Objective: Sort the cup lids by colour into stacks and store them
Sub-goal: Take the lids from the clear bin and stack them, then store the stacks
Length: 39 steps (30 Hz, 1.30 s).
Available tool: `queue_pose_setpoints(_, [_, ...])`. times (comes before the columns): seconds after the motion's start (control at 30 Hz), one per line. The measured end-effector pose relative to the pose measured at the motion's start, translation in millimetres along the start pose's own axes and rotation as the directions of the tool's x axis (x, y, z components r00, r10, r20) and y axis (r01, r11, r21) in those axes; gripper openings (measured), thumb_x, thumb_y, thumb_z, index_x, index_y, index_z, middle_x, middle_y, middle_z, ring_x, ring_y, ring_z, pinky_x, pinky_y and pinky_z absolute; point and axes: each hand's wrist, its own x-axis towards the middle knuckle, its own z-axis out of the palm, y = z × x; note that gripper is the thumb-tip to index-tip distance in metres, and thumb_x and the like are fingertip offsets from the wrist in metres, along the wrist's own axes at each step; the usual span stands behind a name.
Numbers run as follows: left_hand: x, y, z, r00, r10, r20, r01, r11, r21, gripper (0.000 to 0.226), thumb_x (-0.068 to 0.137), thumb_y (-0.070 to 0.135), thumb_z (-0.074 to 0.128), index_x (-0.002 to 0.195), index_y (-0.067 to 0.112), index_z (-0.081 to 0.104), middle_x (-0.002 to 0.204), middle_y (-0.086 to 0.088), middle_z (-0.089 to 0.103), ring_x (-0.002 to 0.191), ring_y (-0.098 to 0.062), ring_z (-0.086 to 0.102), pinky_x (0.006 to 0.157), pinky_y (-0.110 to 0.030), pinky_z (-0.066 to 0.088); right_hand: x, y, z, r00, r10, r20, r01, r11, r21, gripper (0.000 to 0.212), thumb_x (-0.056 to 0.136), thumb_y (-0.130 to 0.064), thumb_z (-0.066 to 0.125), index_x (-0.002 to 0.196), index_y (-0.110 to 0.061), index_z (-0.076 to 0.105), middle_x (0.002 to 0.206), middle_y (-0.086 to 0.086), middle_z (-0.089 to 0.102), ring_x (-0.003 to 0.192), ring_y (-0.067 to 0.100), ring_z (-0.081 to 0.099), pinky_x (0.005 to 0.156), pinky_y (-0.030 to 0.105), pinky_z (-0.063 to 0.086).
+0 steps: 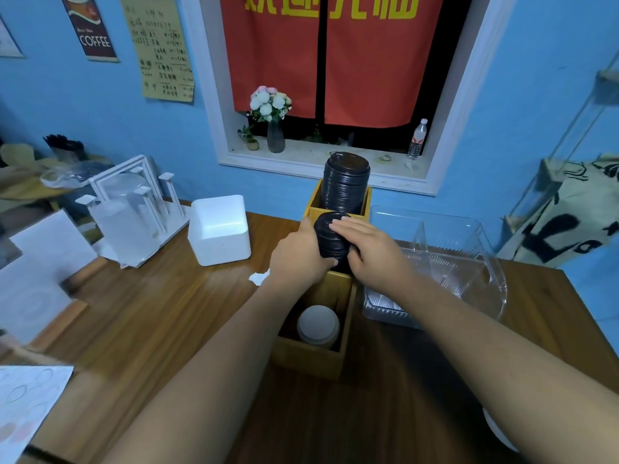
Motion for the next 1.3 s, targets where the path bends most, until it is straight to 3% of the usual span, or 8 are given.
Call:
queue_pose_setpoints(0.27, [-4, 4, -2, 1.000, -0.010, -0.004, 0.010, 0.997, 0.082, 0.063, 0.084, 0.045, 0.078, 0.128, 0.015, 0.044, 0.113, -0.006, 0.068, 0.096, -0.025, 0.067, 0.067, -0.029, 0.042, -7, -6, 6, 0.998, -0.019, 0.064, 0.021, 0.999, -0.031, 0.068, 0.084, 0.005, 0.052, 0.150, -0.007, 0.046, 0.156, 0.009, 0.044, 0.150, 0.024, 0.033, 0.125, 0.038, 0.022])
queue_pose_setpoints(0.57, [-37, 7, -25, 0.997, -0.075, -0.032, 0.076, 0.997, 0.017, 0.074, 0.081, 0.045, 0.080, 0.138, 0.019, 0.040, 0.124, -0.004, 0.067, 0.109, -0.028, 0.066, 0.086, -0.039, 0.055, -18, -16, -43, 0.994, 0.013, 0.109, -0.014, 1.000, 0.015, 0.063, 0.101, -0.009, 0.048, 0.160, -0.022, 0.028, 0.166, -0.006, 0.026, 0.155, 0.009, 0.012, 0.126, 0.031, 0.012])
queue_pose_setpoints(0.77, [-118, 24, -19, 0.998, -0.014, -0.063, 0.003, 0.985, -0.175, 0.064, 0.086, 0.040, 0.077, 0.140, 0.031, 0.043, 0.112, 0.020, 0.060, 0.098, -0.005, 0.057, 0.087, -0.026, 0.050, -118, -28, -85, 0.971, 0.217, -0.102, -0.202, 0.969, 0.144, 0.047, 0.105, -0.017, 0.048, 0.150, -0.031, 0.046, 0.147, -0.025, 0.040, 0.140, -0.009, 0.028, 0.111, 0.005, 0.013])
queue_pose_setpoints(0.9, [-160, 51, 31, 0.987, 0.132, 0.087, -0.109, 0.967, -0.228, 0.047, 0.085, 0.041, 0.077, 0.125, 0.039, 0.052, 0.104, 0.027, 0.058, 0.093, -0.001, 0.060, 0.086, -0.026, 0.053, -208, -11, -91, 0.912, 0.371, -0.173, -0.340, 0.922, 0.188, 0.041, 0.101, -0.012, 0.055, 0.138, -0.030, 0.060, 0.136, -0.022, 0.054, 0.127, -0.009, 0.045, 0.105, 0.006, 0.035])
queue_pose_setpoints(0.97, [-176, 67, 61, 0.954, 0.209, 0.215, -0.154, 0.956, -0.249, 0.043, 0.088, 0.040, 0.075, 0.127, 0.038, 0.055, 0.113, 0.024, 0.060, 0.095, -0.002, 0.060, 0.089, -0.024, 0.054, -246, 2, -95, 0.876, 0.440, -0.200, -0.413, 0.896, 0.163, 0.041, 0.100, -0.007, 0.056, 0.135, -0.028, 0.063, 0.134, -0.018, 0.057, 0.126, -0.010, 0.045, 0.102, 0.000, 0.031])
queue_pose_setpoints(1.07, [-188, 86, 112, 0.883, 0.290, 0.369, -0.215, 0.949, -0.231, 0.055, 0.088, 0.040, 0.075, 0.137, 0.038, 0.050, 0.129, 0.019, 0.059, 0.101, -0.001, 0.059, 0.095, -0.027, 0.055, -290, 19, -102, 0.810, 0.530, -0.249, -0.512, 0.848, 0.139, 0.041, 0.099, -0.006, 0.054, 0.132, -0.027, 0.064, 0.135, -0.013, 0.059, 0.130, -0.002, 0.046, 0.111, 0.017, 0.034])
queue_pose_setpoints(1.17, [-193, 103, 154, 0.817, 0.332, 0.471, -0.274, 0.943, -0.188, 0.076, 0.085, 0.045, 0.078, 0.149, 0.036, 0.038, 0.147, 0.014, 0.049, 0.131, -0.010, 0.049, 0.112, -0.035, 0.044, -319, 30, -102, 0.785, 0.562, -0.260, -0.553, 0.826, 0.115, 0.040, 0.100, -0.008, 0.054, 0.134, -0.025, 0.063, 0.140, -0.011, 0.059, 0.135, 0.007, 0.047, 0.116, 0.040, 0.041])
queue_pose_setpoints(1.3, [-191, 127, 186, 0.812, 0.411, 0.413, -0.345, 0.910, -0.228, 0.086, 0.074, 0.053, 0.083, 0.145, 0.035, 0.038, 0.147, 0.012, 0.049, 0.137, -0.014, 0.042, 0.111, -0.035, 0.037, -340, 30, -98, 0.789, 0.579, -0.205, -0.580, 0.812, 0.063, 0.042, 0.101, -0.029, 0.050, 0.143, -0.034, 0.055, 0.155, -0.017, 0.042, 0.148, 0.002, 0.029, 0.120, 0.031, 0.027])
